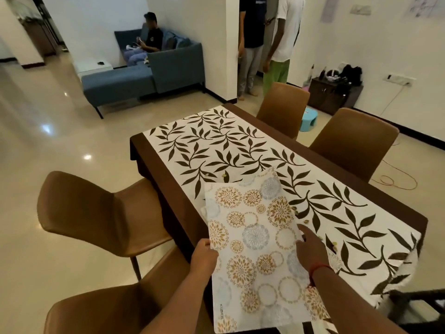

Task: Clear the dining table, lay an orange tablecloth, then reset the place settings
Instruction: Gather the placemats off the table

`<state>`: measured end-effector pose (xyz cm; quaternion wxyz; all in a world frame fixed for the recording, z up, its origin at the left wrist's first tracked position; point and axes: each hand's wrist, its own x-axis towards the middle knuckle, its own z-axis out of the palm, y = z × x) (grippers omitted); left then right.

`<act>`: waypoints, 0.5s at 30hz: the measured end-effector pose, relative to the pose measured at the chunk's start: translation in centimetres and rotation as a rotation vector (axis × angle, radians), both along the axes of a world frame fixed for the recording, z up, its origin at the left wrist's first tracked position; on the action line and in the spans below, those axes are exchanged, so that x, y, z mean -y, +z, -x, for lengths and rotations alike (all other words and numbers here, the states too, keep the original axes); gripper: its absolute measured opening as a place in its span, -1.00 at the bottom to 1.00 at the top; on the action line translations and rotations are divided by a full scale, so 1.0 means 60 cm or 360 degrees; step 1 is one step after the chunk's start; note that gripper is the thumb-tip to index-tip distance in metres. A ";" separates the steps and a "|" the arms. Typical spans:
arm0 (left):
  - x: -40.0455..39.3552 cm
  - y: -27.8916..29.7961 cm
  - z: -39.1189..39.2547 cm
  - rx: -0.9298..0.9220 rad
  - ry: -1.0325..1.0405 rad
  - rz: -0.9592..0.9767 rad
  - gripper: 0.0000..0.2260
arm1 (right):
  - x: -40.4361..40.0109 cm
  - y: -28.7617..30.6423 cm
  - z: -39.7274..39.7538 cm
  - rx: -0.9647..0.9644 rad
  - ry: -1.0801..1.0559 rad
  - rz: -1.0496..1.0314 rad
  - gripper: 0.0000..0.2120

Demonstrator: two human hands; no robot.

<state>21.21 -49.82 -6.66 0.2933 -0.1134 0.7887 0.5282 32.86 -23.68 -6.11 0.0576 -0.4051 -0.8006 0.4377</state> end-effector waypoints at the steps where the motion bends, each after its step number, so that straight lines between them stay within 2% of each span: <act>1: -0.003 -0.003 0.004 0.0010 0.0022 -0.0005 -0.83 | -0.006 -0.001 0.008 -0.0004 0.0017 -0.0002 -0.53; 4: -0.021 -0.017 0.011 0.0026 0.0094 0.0059 -0.87 | -0.032 -0.008 0.043 -0.0003 0.0079 0.0004 -0.52; 9: -0.043 -0.053 -0.006 0.0062 0.0195 0.0360 -0.97 | -0.052 -0.033 0.075 0.0077 0.0296 -0.0002 -0.50; 13: -0.073 -0.075 -0.017 0.0205 0.0192 0.0407 -0.73 | -0.085 -0.053 0.085 0.0146 0.0393 -0.0030 -0.49; 15: -0.087 -0.084 -0.020 0.0233 0.0197 0.0402 -0.72 | -0.101 -0.061 0.091 0.0189 0.0401 -0.0059 -0.49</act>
